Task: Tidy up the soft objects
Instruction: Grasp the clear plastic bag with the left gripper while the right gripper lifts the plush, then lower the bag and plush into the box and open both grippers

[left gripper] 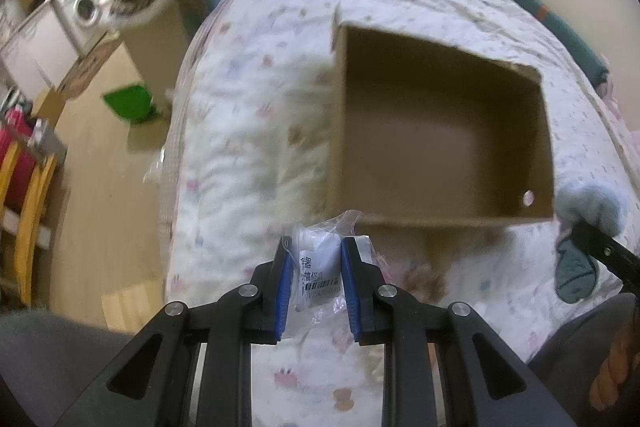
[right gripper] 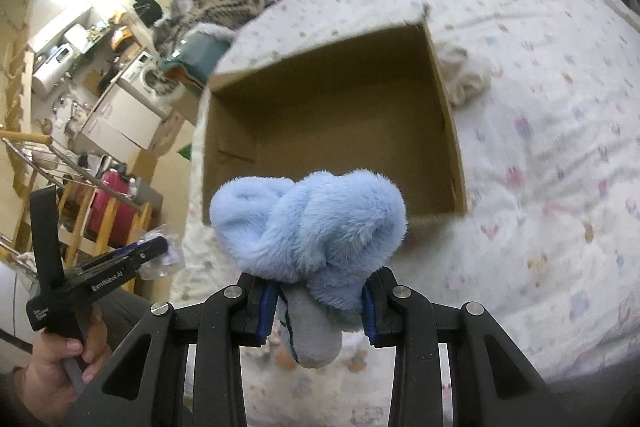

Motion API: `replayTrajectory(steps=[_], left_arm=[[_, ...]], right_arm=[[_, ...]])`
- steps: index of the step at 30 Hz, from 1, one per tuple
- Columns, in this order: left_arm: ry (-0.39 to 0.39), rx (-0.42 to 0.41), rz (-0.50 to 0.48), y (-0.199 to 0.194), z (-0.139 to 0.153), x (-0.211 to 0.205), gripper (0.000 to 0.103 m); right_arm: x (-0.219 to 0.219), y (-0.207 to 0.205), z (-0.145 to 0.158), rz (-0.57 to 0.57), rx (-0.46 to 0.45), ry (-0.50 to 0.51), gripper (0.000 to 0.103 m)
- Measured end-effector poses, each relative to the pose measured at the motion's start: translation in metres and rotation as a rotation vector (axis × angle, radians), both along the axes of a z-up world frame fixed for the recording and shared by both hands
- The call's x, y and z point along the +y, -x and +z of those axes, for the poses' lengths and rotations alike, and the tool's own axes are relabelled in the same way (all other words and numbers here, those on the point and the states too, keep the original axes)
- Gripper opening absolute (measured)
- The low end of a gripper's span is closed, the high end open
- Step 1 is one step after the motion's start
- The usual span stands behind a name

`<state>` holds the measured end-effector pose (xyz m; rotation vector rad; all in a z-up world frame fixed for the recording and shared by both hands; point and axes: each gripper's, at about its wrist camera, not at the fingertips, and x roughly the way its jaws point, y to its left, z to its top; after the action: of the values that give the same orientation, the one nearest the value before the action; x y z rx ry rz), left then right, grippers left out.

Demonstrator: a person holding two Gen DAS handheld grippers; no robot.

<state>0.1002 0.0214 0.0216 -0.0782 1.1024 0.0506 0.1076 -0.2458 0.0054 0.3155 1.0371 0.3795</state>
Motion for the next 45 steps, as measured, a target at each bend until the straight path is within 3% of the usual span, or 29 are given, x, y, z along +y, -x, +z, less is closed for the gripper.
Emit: replayTrajectory(steps=[8, 16, 19, 25, 29, 35, 45], left_arm=[[-0.012, -0.090, -0.069, -0.040, 0.013, -0.023, 0.021], [-0.021, -0.167, -0.126, -0.066, -0.023, -0.041, 0.021], [-0.024, -0.142, -0.118, -0.071, -0.037, -0.044, 0.021], [0.020, -0.098, -0.126, -0.077, -0.051, -0.044, 0.021], [-0.008, -0.107, -0.146, -0.075, -0.053, -0.049, 0.021], [0.009, -0.096, -0.140, -0.075, -0.055, -0.048, 0.021], [0.006, -0.107, -0.131, -0.074, -0.051, -0.048, 0.023]], right_arm=[[0.012, -0.031, 0.007, 0.023, -0.074, 0.018, 0.036], [0.014, -0.054, -0.032, -0.019, -0.052, 0.042, 0.036], [0.017, -0.058, -0.049, -0.020, -0.008, 0.059, 0.036], [0.024, -0.058, -0.053, -0.007, -0.022, 0.101, 0.041], [0.027, -0.059, -0.054, -0.003, -0.025, 0.115, 0.043], [0.029, -0.058, -0.054, 0.004, -0.034, 0.124, 0.047], [0.033, -0.058, -0.055, -0.007, -0.043, 0.162, 0.061]])
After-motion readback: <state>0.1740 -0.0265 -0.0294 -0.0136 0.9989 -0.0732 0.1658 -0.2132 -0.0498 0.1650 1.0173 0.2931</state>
